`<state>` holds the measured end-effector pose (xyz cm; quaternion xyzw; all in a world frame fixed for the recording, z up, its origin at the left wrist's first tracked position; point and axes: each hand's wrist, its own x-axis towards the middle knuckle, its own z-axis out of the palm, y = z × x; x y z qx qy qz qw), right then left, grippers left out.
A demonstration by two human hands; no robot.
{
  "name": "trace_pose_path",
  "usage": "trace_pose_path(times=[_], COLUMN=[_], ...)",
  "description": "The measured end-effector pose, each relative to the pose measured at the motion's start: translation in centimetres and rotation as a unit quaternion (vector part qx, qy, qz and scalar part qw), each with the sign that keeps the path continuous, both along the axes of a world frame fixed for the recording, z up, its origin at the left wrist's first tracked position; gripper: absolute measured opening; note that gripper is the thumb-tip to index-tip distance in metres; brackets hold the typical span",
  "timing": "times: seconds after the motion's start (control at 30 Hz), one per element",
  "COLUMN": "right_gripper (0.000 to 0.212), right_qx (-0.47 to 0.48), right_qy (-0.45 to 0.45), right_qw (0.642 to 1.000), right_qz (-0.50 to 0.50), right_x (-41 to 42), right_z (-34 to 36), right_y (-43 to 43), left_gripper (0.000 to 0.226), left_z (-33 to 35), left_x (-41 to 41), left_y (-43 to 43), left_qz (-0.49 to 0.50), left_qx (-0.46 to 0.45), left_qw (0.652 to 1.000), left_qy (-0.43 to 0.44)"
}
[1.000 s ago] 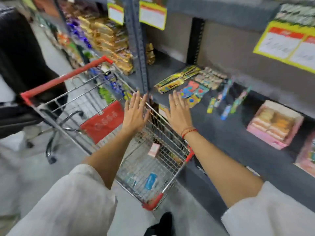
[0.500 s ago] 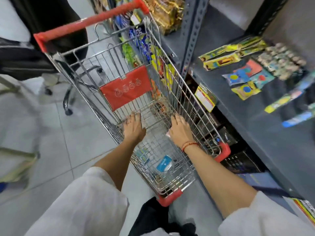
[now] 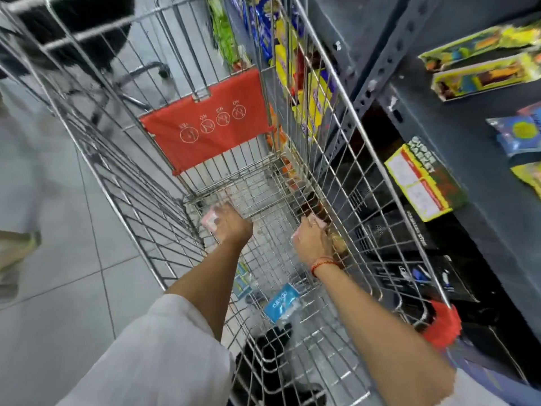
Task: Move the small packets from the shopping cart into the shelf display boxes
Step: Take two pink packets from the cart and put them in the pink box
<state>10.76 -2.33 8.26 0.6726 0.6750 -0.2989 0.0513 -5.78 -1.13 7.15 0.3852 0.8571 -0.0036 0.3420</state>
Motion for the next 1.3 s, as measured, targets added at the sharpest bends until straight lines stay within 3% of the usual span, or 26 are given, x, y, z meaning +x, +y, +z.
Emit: trace_pose_path(times=[0.07, 0.13, 0.37, 0.53, 0.63, 0.7, 0.77, 0.9, 0.93, 1.0, 1.1, 1.13, 1.17, 1.3], right_gripper=[0.040, 0.051, 0.095, 0.097, 0.092, 0.084, 0.079, 0.070, 0.059, 0.037, 0.016, 0.020, 0.024, 0.045], right_qx=[-0.003, -0.011, 0.000, 0.025, -0.001, -0.002, -0.007, -0.069, -0.063, -0.032, -0.025, -0.027, -0.029, 0.007], right_qy=[-0.008, -0.020, -0.077, -0.112, -0.077, 0.023, 0.176, 0.355, 0.373, 0.363, 0.342, 0.329, 0.301, 0.160], right_qw=[0.998, 0.995, 0.988, 0.987, 0.989, 0.984, 0.940, 0.794, 0.766, 0.728, 0.658, 0.656, 0.683, 0.881], right_qz=[-0.059, -0.098, -0.135, -0.109, -0.123, -0.174, -0.293, -0.489, -0.519, -0.581, -0.671, -0.678, -0.665, -0.444], right_x=[0.0, 0.1, -0.2, -0.5, -0.1, 0.4, 0.8, 1.8, 1.9, 2.1, 2.9, 3.1, 3.3, 1.9], right_z=[-2.0, -3.7, -7.8, -8.9, -8.6, -8.1, -7.4, -6.2, -6.1, -5.9, -6.0, -5.9, -5.7, -5.4], right_y=[-0.4, -0.9, -0.1, 1.1, 1.3, 1.0, 0.2, -2.6, -3.2, -3.8, -4.4, -4.7, -4.8, -3.9], left_gripper=[0.070, 0.068, 0.074, 0.086, 0.092, 0.098, 0.095, 0.079, 0.078, 0.056, 0.046, 0.048, 0.048, 0.057], left_z=[-1.8, -3.8, -6.0, -7.3, -6.6, -5.9, -5.3, -4.5, -4.4, -4.3, -4.9, -5.2, -5.2, -4.9], left_x=[-0.4, -0.9, -1.2, -1.7, -1.9, -1.9, -1.5, 0.9, 1.8, 3.3, 4.9, 5.0, 5.1, 4.6], left_y=[-0.3, -0.9, -0.4, 0.3, -0.1, -0.6, -1.0, -2.2, -2.8, -4.1, -6.1, -6.8, -7.2, -7.9], left_qz=[0.000, 0.014, 0.085, 0.096, 0.167, 0.229, 0.277, 0.344, 0.375, 0.413, 0.395, 0.373, 0.341, 0.257], left_qx=[-0.030, -0.049, -0.016, -0.026, 0.003, 0.021, 0.057, 0.123, 0.127, 0.122, 0.085, 0.074, 0.062, 0.068], left_qw=[1.000, 0.999, 0.996, 0.994, 0.986, 0.973, 0.958, 0.912, 0.889, 0.851, 0.859, 0.880, 0.907, 0.961], left_qy=[-0.007, -0.010, 0.008, 0.040, 0.014, -0.009, -0.053, -0.186, -0.229, -0.301, -0.315, -0.286, -0.240, -0.078])
